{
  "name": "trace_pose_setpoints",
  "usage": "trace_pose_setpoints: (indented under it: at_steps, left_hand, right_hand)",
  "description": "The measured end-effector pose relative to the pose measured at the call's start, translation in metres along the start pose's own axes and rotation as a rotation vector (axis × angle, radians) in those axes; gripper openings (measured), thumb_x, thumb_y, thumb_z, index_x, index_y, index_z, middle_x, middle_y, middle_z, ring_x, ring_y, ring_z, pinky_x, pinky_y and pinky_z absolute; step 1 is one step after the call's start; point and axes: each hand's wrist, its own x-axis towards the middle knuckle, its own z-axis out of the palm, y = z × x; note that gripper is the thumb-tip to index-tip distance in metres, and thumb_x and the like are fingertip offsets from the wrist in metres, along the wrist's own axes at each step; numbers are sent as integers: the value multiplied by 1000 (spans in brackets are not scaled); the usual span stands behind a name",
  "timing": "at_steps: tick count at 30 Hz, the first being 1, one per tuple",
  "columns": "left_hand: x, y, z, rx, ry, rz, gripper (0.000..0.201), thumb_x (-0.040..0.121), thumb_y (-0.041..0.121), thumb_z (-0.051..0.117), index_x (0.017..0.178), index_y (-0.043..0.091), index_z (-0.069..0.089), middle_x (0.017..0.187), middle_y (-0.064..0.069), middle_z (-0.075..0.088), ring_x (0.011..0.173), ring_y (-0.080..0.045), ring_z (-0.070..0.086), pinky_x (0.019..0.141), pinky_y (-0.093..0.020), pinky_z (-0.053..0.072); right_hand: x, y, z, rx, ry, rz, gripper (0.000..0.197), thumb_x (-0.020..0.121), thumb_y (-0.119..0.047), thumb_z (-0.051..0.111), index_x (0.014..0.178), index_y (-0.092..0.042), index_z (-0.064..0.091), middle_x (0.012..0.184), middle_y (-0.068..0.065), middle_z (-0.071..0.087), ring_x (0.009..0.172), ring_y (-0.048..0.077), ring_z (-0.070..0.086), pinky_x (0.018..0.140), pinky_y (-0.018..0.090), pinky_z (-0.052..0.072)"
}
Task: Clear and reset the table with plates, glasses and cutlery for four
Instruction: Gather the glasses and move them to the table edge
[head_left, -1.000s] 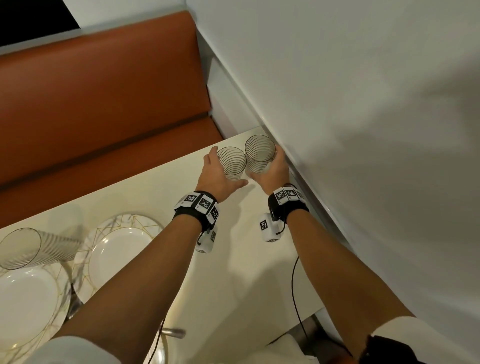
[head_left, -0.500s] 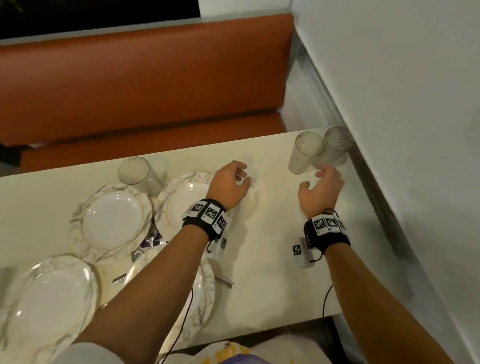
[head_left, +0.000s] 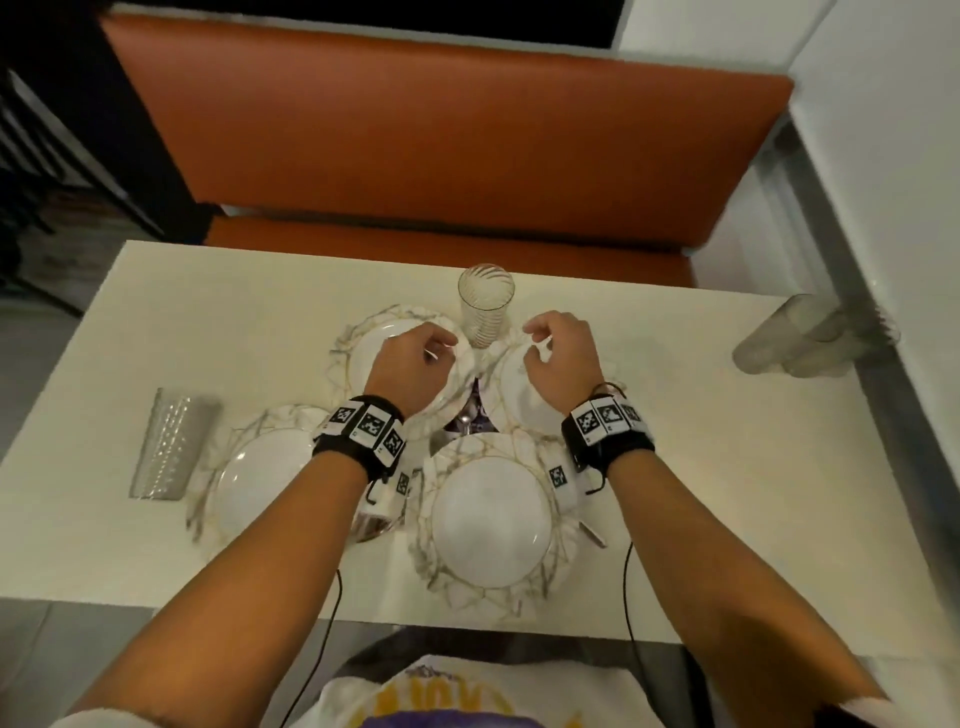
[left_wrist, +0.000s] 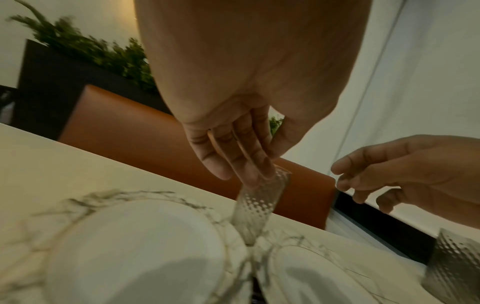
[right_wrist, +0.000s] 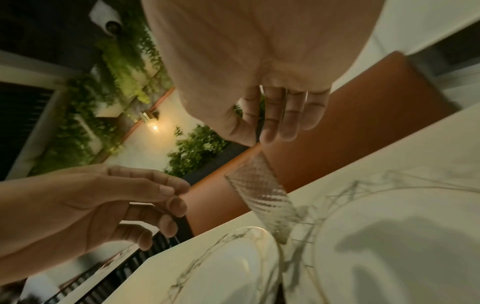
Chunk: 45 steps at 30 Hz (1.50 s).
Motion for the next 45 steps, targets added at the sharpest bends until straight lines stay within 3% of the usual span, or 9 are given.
trace_pose_setpoints:
  at_steps: [9,12,15,19,24,28,35,40,45]
  left_hand:
    - [-4,-69,-81,-36,65,-119,21,96,18,58,109,25,72,99,5,76,88,-12,70,84,-30,59]
    - [-6,-83,-97,-31,101,-144,22,97,17,58,112,22,73,100,4,74,84,-6,66,75,-16,52]
    - [-9,-96,-112,-18,131,-176,23,98,16,57,114,21,72,99,6,71,81,-3,63,67,-9,44]
    - [-15,-119,-132,-2,159,-196,21,97,16,63,116,18,72,104,6,71,91,-13,65,83,-21,52]
    - [-17,-155,-164,152,202,-272,31,95,19,69,125,13,69,124,-11,64,114,-24,61,96,-30,47]
    - [-21,-181,-188,371,177,-508,60,91,33,72,145,16,53,144,-17,47,134,-37,45,109,-48,44]
    - [-38,-222,-193,493,76,-881,112,74,70,79,150,7,26,146,-20,46,134,-40,49,109,-52,39]
    - [-50,-240,-191,400,106,-808,86,82,52,80,139,0,42,138,-18,55,127,-37,57,106,-50,49]
    - [-41,-213,-197,471,143,-634,89,81,56,79,142,3,43,139,-17,52,127,-37,55,100,-51,49]
  right_hand:
    - [73,-59,58,-444,-188,1,78,70,-39,74,142,-33,43,153,8,34,138,37,28,105,53,38]
    - [91,-59,70,-514,-289,98,90,70,-42,76,148,-41,32,162,10,19,146,43,16,113,59,29]
    - [101,-61,77,-527,-338,148,86,71,-33,76,147,-37,36,155,11,29,138,42,26,109,54,34]
    - [104,-78,83,-575,-290,80,69,74,-24,74,137,-30,48,139,11,41,127,38,34,104,50,38]
    - [97,-124,97,-560,-201,-77,64,74,-26,74,133,-29,48,135,11,42,124,38,35,100,49,36]
    - [83,-159,120,-428,-193,-169,64,74,-28,72,133,-30,49,134,10,43,121,36,37,97,45,38]
    - [50,-193,161,-233,-342,-153,66,75,-31,71,137,-32,48,133,4,43,121,30,36,98,47,43]
    - [34,-197,175,-153,-370,-134,65,75,-31,72,136,-32,49,132,4,44,119,29,36,99,48,43]
    - [28,-190,172,-124,-348,-95,65,75,-34,73,135,-34,49,130,3,44,118,28,37,100,47,43]
